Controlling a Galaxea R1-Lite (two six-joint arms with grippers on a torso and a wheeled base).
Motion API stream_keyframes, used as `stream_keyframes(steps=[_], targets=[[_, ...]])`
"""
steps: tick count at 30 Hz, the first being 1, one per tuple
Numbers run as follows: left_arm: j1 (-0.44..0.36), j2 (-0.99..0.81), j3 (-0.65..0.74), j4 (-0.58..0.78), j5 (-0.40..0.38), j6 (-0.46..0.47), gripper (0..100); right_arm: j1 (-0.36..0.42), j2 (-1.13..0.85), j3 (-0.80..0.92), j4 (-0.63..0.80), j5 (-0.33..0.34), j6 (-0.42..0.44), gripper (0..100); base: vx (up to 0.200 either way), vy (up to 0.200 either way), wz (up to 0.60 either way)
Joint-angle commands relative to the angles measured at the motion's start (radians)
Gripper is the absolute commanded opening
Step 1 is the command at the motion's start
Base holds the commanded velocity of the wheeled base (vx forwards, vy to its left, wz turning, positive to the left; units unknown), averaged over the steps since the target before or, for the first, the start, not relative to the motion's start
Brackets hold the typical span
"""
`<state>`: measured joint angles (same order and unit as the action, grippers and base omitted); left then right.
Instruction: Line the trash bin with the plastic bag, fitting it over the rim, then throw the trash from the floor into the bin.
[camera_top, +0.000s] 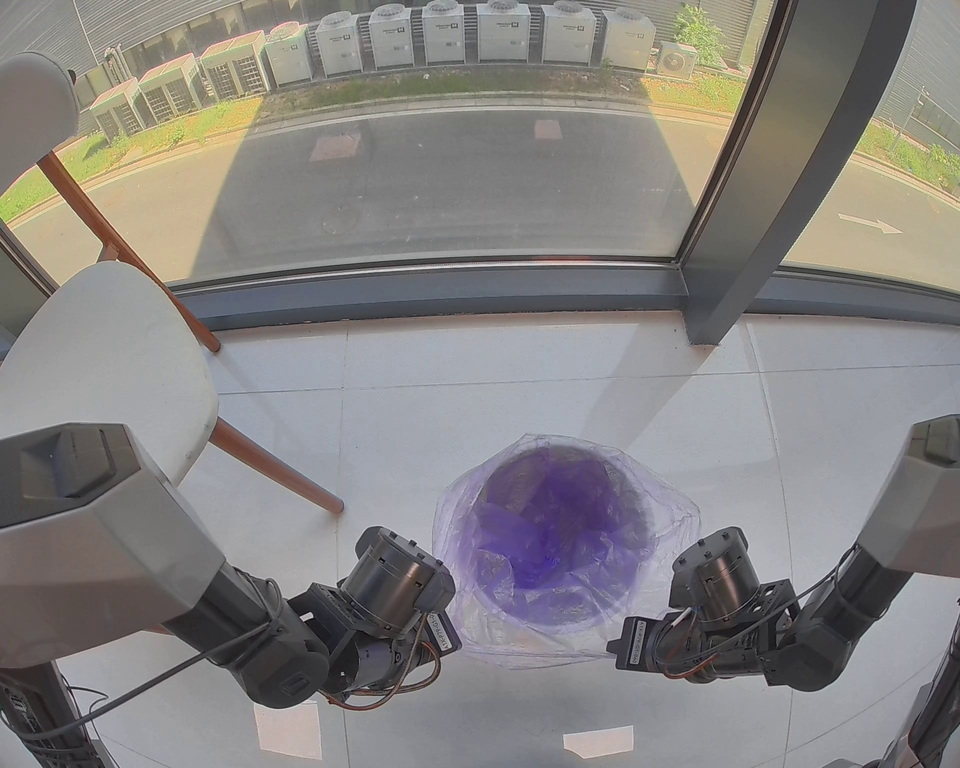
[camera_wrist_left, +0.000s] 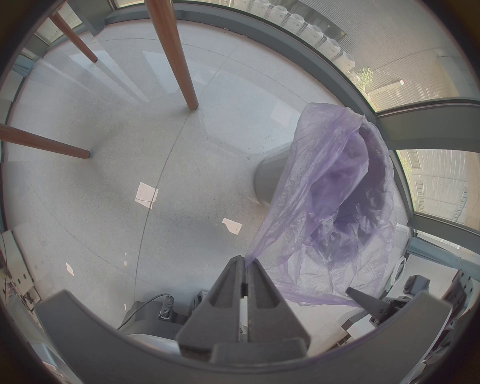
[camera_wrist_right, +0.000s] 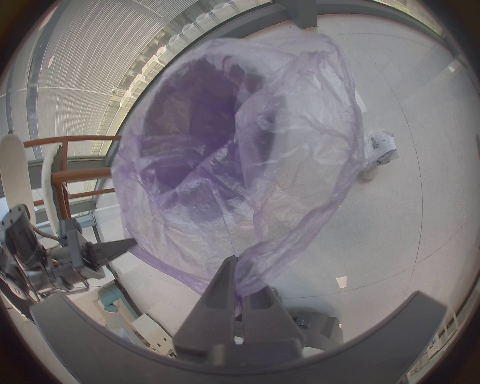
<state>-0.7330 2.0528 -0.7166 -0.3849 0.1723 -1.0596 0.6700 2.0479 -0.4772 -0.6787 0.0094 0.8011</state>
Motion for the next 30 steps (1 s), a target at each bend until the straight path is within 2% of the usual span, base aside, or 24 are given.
stream_keyframes(steps=[1, 2, 5, 8, 10, 15, 19, 20, 25, 30], targets=[[0.009, 0.030, -0.006, -0.002, 0.007, 0.000, 0, 0.003, 0.094, -0.004, -0.015, -0.003, -0.017, 0, 0.000, 0.000, 0.00], [0.009, 0.030, -0.006, -0.002, 0.007, 0.000, 0, 0.003, 0.094, -0.004, -0.015, -0.003, -0.017, 0, 0.000, 0.000, 0.00], [0.033, 0.087, -0.047, -0.040, 0.070, 0.004, 0, -0.009, 0.147, -0.011, -0.058, -0.006, -0.043, 0, 0.000, 0.000, 0.00], [0.040, 0.095, -0.064, -0.043, 0.072, 0.027, 0, -0.015, 0.193, -0.011, -0.110, -0.012, -0.065, 0, 0.000, 0.000, 0.00], [0.046, 0.127, -0.095, -0.037, 0.081, 0.038, 0, -0.018, 0.245, -0.017, -0.163, -0.048, -0.088, 0, 0.000, 0.000, 0.00], [0.063, 0.141, -0.101, -0.031, 0.088, 0.067, 0, -0.021, 0.273, -0.024, -0.180, -0.063, -0.118, 0, 0.000, 0.000, 0.00], [0.073, 0.142, -0.103, -0.002, 0.136, 0.089, 0, -0.030, 0.268, -0.021, -0.177, -0.065, -0.131, 0, 0.000, 0.000, 0.00], [0.073, 0.142, -0.103, 0.008, 0.138, 0.089, 0, -0.032, 0.264, -0.020, -0.177, -0.065, -0.137, 100, 0.000, 0.000, 0.00], [0.073, 0.141, -0.103, 0.014, 0.138, 0.089, 0, -0.026, 0.241, -0.018, -0.186, -0.074, -0.151, 100, 0.000, 0.000, 0.00], [0.073, 0.142, -0.103, 0.012, 0.139, 0.087, 0, -0.007, 0.109, 0.011, -0.217, -0.071, -0.138, 100, 0.000, 0.000, 0.00]])
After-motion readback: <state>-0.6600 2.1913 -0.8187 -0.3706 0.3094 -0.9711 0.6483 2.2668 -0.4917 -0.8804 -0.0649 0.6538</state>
